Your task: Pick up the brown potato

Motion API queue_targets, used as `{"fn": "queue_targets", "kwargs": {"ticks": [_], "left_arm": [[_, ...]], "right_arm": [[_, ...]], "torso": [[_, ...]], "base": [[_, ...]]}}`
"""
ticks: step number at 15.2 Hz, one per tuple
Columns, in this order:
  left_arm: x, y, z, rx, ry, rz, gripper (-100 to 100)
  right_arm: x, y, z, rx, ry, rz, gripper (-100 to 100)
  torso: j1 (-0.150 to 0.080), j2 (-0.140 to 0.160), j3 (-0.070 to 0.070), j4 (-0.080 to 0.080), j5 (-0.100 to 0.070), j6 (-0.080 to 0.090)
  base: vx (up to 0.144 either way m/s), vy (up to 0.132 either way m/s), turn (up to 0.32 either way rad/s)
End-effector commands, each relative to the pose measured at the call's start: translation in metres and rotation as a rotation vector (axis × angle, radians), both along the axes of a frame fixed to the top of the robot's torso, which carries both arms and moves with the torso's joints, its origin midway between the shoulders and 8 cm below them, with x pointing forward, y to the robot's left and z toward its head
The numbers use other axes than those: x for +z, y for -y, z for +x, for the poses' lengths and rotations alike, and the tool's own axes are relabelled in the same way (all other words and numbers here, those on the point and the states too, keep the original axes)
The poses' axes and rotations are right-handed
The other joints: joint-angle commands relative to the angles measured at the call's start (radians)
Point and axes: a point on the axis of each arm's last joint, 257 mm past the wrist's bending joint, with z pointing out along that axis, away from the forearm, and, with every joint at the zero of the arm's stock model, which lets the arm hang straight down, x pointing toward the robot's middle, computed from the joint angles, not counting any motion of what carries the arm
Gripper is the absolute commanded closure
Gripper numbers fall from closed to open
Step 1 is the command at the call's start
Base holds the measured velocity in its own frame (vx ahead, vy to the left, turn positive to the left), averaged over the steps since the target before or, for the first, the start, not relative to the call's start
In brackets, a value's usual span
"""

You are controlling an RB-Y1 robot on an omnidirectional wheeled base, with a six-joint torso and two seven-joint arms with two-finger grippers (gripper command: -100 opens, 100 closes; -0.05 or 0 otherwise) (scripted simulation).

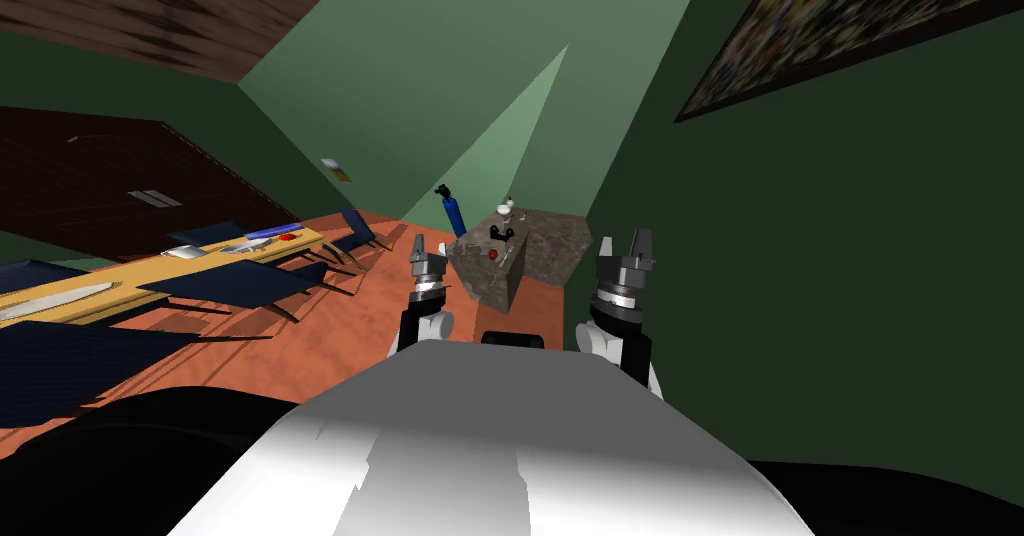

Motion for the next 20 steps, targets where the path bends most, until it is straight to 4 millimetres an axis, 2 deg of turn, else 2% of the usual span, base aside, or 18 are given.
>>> {"fn": "queue_targets", "kwargs": {"ticks": [1,9,20], "left_arm": [[-0.001,0.002,0.003,-0.029,-0.018,0.028,-100],[-0.006,0.0,0.017,-0.113,-0.105,0.052,-100],[-0.019,-0.021,0.033,-0.16,-0.237,-0.031,-100]], "right_arm": [[0.0,0.0,0.0,0.0,0.0,0.0,0],[0.0,0.0,0.0,0.0,0.0,0.0,0],[0.0,0.0,0.0,0.0,0.0,0.0,0]], "torso": [[0.0,0.0,0.0,0.0,0.0,0.0],[0.0,0.0,0.0,0.0,0.0,0.0],[0.0,0.0,0.0,0.0,0.0,0.0]], "base": [[-0.002,-0.004,-0.039],[-0.004,-0.007,-0.086],[-0.001,-0.001,-0.121]]}}
